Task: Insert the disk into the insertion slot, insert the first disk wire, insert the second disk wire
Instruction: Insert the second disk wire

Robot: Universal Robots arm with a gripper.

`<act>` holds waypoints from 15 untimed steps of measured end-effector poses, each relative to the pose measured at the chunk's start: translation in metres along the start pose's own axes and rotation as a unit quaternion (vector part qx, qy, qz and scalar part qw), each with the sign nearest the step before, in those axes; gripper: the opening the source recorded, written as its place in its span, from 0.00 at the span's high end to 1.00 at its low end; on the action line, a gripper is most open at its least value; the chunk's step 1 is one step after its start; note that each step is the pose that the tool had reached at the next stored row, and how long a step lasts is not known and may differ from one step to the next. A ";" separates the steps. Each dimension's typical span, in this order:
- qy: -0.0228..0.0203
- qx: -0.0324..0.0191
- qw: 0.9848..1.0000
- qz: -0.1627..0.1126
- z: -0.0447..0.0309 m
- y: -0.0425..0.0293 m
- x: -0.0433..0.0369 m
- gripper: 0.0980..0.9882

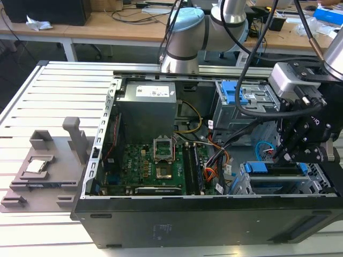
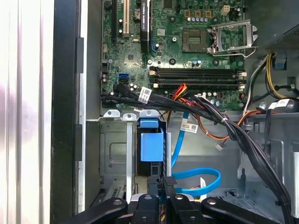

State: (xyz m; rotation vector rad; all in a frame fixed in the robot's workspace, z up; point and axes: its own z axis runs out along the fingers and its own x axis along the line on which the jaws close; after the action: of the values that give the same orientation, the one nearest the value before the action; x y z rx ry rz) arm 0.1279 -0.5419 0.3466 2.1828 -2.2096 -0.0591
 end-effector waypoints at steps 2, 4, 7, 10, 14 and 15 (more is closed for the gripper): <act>0.000 0.000 1.000 0.000 0.0017 -0.0001 0.0003 0.93; 0.000 0.000 1.000 0.000 0.0027 -0.0003 0.0006 0.93; 0.000 0.000 1.000 0.000 0.0041 -0.0003 0.0008 0.93; -0.001 0.000 1.000 0.000 0.0045 -0.0004 0.0009 0.93; -0.003 0.000 1.000 0.000 0.0044 -0.0004 0.0004 0.93; -0.003 0.000 1.000 0.000 0.0045 -0.0004 0.0001 0.93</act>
State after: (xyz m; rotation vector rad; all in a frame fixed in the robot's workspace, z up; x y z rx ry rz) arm 0.1280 -0.5420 0.3421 2.1856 -2.2119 -0.0649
